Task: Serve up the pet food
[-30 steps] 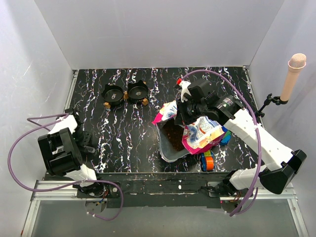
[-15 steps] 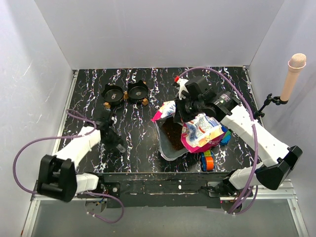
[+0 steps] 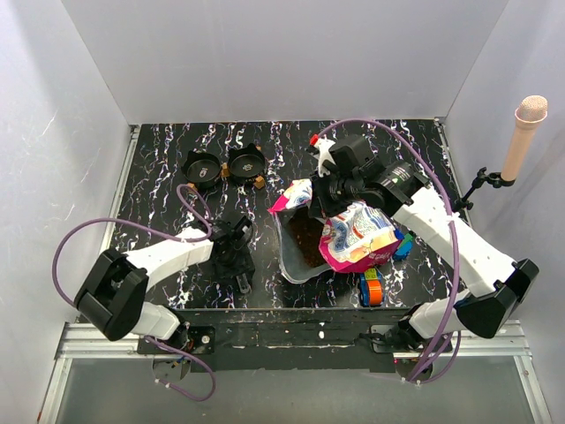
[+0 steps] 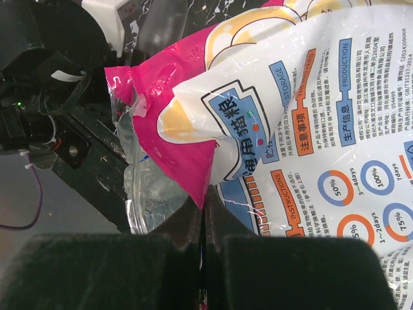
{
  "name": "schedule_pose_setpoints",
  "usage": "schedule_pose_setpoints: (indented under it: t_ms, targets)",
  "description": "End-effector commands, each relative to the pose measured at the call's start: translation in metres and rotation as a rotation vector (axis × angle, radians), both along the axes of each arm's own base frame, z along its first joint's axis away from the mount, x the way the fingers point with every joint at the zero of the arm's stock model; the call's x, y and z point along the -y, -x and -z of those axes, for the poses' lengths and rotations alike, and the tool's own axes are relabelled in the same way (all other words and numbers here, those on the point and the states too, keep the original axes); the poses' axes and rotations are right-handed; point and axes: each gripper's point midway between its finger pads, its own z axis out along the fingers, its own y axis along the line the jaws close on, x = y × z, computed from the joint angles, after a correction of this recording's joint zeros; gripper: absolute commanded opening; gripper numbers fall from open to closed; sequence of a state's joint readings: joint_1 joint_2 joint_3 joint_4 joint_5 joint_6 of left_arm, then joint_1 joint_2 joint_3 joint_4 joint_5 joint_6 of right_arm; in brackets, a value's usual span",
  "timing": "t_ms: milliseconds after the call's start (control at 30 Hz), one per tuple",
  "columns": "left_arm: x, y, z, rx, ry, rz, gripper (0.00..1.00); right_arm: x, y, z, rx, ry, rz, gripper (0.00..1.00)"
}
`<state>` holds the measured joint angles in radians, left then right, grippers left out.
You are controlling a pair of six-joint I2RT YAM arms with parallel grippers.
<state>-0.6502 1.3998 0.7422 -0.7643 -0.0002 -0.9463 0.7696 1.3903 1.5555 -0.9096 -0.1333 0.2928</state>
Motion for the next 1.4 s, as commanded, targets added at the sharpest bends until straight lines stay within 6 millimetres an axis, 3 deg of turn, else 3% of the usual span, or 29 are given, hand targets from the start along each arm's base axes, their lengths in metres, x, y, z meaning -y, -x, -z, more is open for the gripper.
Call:
schedule_pose_setpoints:
  t_ms: [0,67,167,333,400,667,933,1033,1133,1267,1367]
  targets:
    - [0.003,-0.019,-0.030,0.119,0.019,0.025,0.62,-0.008,0.001,-0.045,0.113,-0.152,-0.021,0.01]
    - [0.009,-0.018,-0.039,0.127,0.069,-0.011,0.60,-0.006,0.002,-0.044,0.114,-0.149,-0.019,0.01]
    - [0.017,-0.015,-0.051,0.137,0.141,-0.104,0.43,-0.006,0.003,-0.045,0.111,-0.153,-0.019,0.01]
    - [0.021,-0.023,-0.044,0.116,0.122,-0.172,0.25,-0.007,0.004,-0.049,0.114,-0.164,-0.026,0.01]
    - [0.012,-0.024,-0.039,0.096,0.055,-0.200,0.22,-0.006,0.005,-0.049,0.112,-0.163,-0.026,0.01]
    - [-0.010,-0.036,-0.046,0.144,-0.100,-0.174,0.30,-0.003,0.011,-0.044,0.101,-0.168,-0.029,0.01]
    - [-0.005,-0.036,-0.017,0.122,-0.102,-0.102,0.29,-0.002,0.012,-0.043,0.102,-0.168,-0.033,0.01]
    - [-0.014,-0.036,-0.005,0.113,-0.160,-0.081,0.30,-0.003,0.013,-0.043,0.097,-0.172,-0.034,0.01]
    - [-0.014,-0.034,0.010,0.072,-0.188,-0.026,0.24,-0.004,0.012,-0.042,0.091,-0.172,-0.032,0.01]
    - [0.008,-0.046,-0.001,0.101,-0.107,0.107,0.01,-0.005,0.009,-0.041,0.096,-0.166,-0.025,0.01]
    - [0.059,-0.060,-0.049,0.275,0.193,0.284,0.00,-0.004,0.007,-0.044,0.105,-0.161,-0.021,0.01]
